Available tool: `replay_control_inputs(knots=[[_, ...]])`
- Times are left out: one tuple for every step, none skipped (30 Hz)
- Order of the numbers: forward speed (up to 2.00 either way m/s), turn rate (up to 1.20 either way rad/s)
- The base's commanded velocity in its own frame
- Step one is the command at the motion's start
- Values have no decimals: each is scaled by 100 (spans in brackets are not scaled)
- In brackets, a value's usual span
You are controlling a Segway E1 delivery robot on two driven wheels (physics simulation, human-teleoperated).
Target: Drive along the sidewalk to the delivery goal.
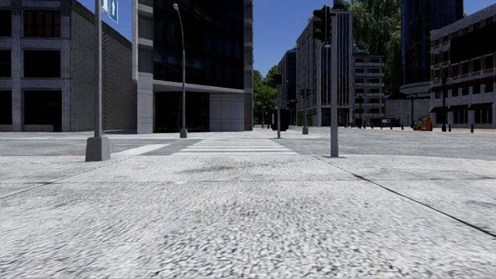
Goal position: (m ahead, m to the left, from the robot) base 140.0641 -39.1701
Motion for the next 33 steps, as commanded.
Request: replay_control_inputs(knots=[[200,0],[200,0],[200,0],[200,0],[200,0],[200,0],[200,0],[200,0],[200,0],[200,0],[200,0],[200,0],[200,0],[200,0],[200,0],[200,0],[200,0],[200,0],[200,0],[200,0],[200,0],[200,0],[200,0],[200,0],[200,0],[200,0],[200,0],[200,0],[200,0],[200,0],[200,0],[200,0],[200,0]])
